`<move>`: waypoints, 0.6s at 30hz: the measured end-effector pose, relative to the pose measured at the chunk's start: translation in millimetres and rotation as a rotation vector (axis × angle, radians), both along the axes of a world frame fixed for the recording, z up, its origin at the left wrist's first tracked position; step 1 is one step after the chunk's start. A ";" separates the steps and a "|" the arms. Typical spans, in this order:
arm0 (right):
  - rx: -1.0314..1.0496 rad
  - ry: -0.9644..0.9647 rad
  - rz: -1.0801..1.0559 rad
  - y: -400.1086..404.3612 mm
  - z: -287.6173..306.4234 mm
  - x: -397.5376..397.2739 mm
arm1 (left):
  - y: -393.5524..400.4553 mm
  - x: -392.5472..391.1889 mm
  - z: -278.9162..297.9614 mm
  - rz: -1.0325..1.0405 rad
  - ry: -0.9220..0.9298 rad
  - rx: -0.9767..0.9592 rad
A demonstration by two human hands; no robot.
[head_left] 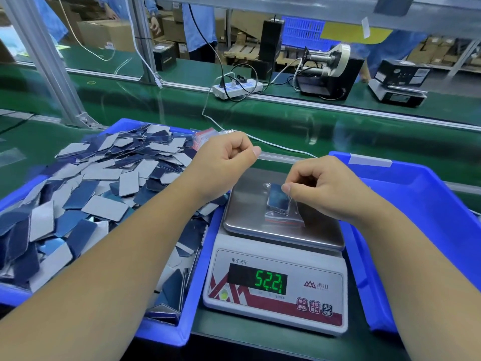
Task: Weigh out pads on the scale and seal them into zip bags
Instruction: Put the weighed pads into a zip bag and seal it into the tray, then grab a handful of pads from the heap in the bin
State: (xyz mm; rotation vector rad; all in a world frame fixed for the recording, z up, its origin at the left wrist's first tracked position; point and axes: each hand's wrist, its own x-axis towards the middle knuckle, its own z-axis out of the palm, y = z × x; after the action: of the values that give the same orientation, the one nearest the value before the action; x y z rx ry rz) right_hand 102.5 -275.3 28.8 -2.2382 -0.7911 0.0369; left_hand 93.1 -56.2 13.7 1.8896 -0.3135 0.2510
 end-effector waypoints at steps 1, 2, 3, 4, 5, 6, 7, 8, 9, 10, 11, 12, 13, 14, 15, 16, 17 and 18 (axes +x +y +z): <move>0.001 0.002 0.000 0.4 -0.1 0.2 | 0.0 0.2 -0.1 -0.002 0.000 0.004; 0.003 0.005 -0.001 0.2 -0.3 0.2 | -0.2 0.3 -0.6 -0.002 -0.002 0.013; 0.005 0.009 0.000 0.1 -0.7 0.3 | -0.4 0.4 -1.0 -0.002 -0.005 0.021; 0.006 0.013 0.002 -0.1 -1.1 0.3 | -0.6 0.5 -1.5 -0.004 -0.010 0.026; 0.008 0.015 0.008 0.0 -1.7 0.4 | -0.8 0.7 -2.1 -0.006 -0.014 0.031; 0.012 0.015 0.014 0.4 -2.4 0.6 | -0.5 1.0 -2.7 -0.006 -0.019 0.040; 0.016 0.007 0.015 1.0 -3.2 1.2 | -0.1 1.3 -3.0 -0.001 -0.024 0.050; 0.013 -0.015 0.010 1.4 -4.1 2.0 | 0.5 1.6 -3.3 0.005 -0.028 0.059; -0.007 -0.050 -0.003 1.5 -5.1 3.7 | 1.0 1.9 -3.6 0.010 -0.031 0.064; -0.045 -0.083 -0.014 0.9 -6.3 5.5 | 1.6 2.2 -3.8 0.011 -0.035 0.067; -0.099 -0.109 -0.021 0.0 -7.5 7.5 | 1.9 2.4 -4.3 0.010 -0.040 0.065; -0.157 -0.129 -0.020 -0.9 -8.6 9.0 | 2.1 2.7 -4.9 0.009 -0.045 0.062; -0.205 -0.146 -0.016 -1.6 -9.5 10.1 | 1.9 3.1 -5.6 0.011 -0.048 0.062; -0.235 -0.157 -0.014 -1.6 -10.2 11.3 | 1.8 4.2 -6.5 0.015 -0.049 0.064; -0.247 -0.162 -0.012 -1.3 -10.9 11.5 | 1.6 5.3 -8.1 0.020 -0.046 0.067; -0.253 -0.163 -0.005 -0.6 -11.3 11.0 | 1.7 6.1 -9.8 0.029 -0.041 0.069; -0.264 -0.171 0.003 0.1 -11.3 10.0 | 1.7 6.9 -11.3 0.040 -0.038 0.071; -0.284 -0.190 0.011 1.3 -10.9 8.6 | 1.6 7.2 -12.6 0.052 -0.035 0.074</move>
State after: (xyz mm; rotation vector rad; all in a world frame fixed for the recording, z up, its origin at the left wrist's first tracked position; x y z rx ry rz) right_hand 111.1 -274.1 17.9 -2.5328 -0.9492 -0.0626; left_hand 100.2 -54.5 1.1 1.9703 -0.3010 0.3109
